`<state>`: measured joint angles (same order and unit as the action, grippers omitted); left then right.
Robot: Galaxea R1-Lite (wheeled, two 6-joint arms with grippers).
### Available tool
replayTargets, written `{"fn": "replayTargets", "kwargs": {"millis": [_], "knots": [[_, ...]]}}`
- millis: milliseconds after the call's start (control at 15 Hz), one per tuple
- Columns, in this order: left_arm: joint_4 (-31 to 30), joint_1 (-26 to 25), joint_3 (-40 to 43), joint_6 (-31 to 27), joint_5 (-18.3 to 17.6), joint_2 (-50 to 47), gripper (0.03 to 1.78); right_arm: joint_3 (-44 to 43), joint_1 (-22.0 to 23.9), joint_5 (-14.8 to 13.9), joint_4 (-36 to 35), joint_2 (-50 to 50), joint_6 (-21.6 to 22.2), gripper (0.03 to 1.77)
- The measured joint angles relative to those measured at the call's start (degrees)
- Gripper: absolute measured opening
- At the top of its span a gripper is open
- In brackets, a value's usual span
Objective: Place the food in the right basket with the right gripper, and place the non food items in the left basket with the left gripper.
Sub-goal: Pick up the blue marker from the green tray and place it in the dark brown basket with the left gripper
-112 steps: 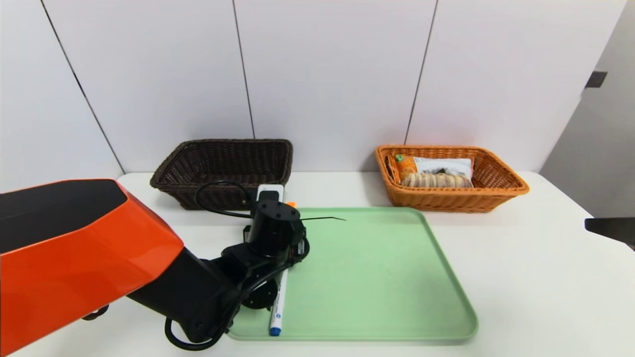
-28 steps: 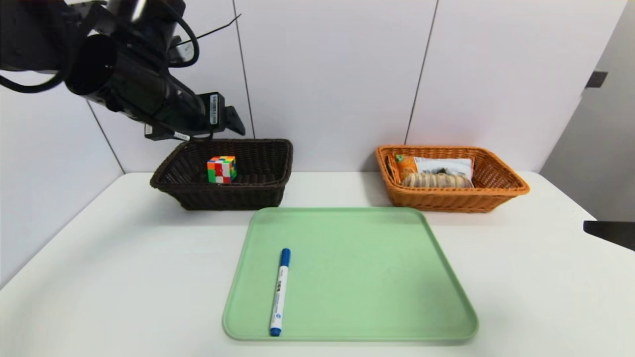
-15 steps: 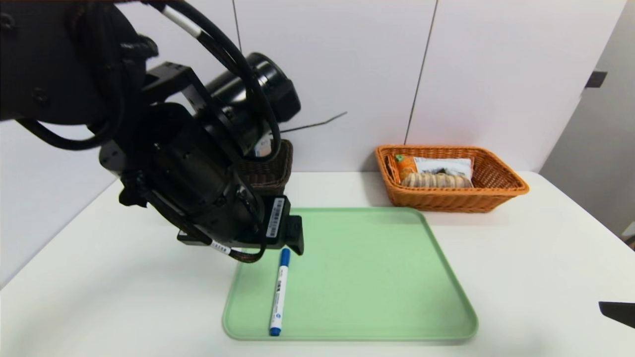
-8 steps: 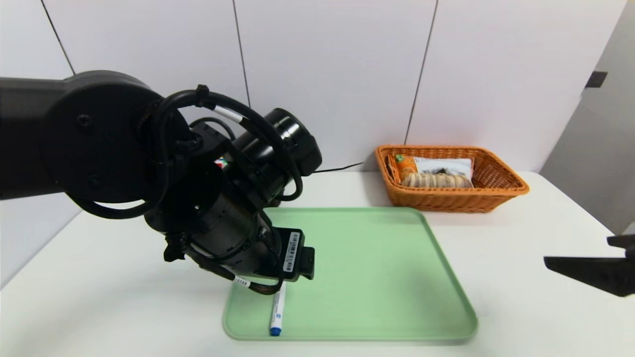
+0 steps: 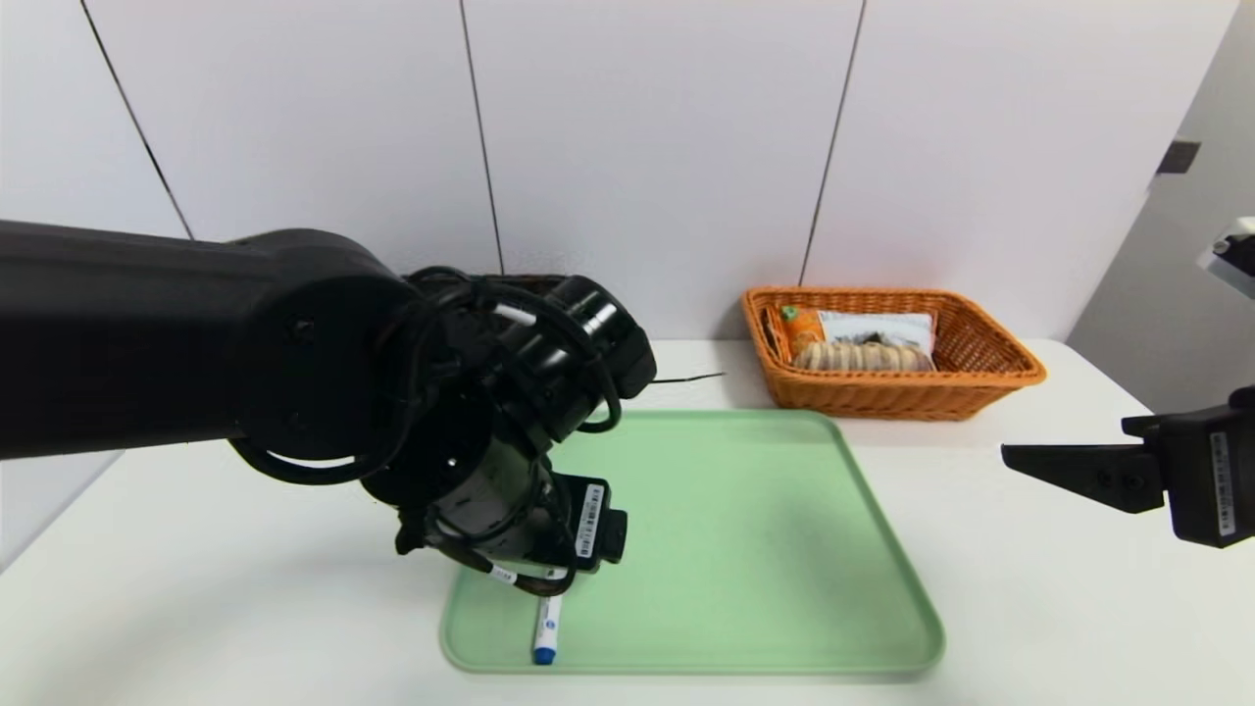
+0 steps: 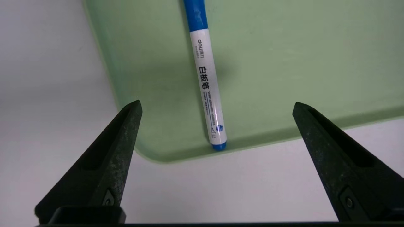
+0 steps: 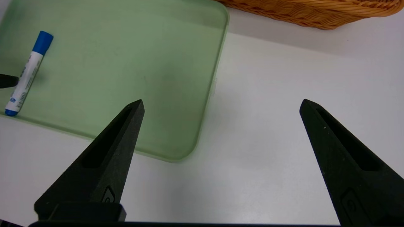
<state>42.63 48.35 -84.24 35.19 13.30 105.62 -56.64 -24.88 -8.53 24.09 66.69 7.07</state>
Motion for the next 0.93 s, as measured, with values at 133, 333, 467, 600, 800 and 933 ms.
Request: {"fn": "replayTargets", "kwargs": {"millis": [133,333,467,600,800,933], "knots": [[-0.3,0.0,-0.2,0.2,0.0,2.0,1.69,0.9,0.0,0.0,0.0,-0.4,0.0,1.70],[-0.3,0.0,-0.9,0.4,-0.2,4.6,1.69,1.8,0.0,-0.1,-0.1,-1.0,-0.1,1.71],[-0.3,-0.3,-1.1,0.5,-0.2,6.0,1.69,1.9,0.0,-0.1,-0.1,-1.2,-0.1,1.71],[-0.3,-0.9,-1.4,0.5,-0.3,7.1,1.69,2.0,0.1,-0.1,-0.1,-1.4,0.0,1.71],[-0.3,-1.7,-1.8,0.5,-0.6,8.4,1.69,2.3,0.2,-0.1,-0.1,-1.5,-0.1,1.71],[-0.3,-2.3,-2.2,0.5,-0.9,9.1,1.69,2.4,0.2,0.0,-0.1,-1.5,-0.1,1.71]]}}
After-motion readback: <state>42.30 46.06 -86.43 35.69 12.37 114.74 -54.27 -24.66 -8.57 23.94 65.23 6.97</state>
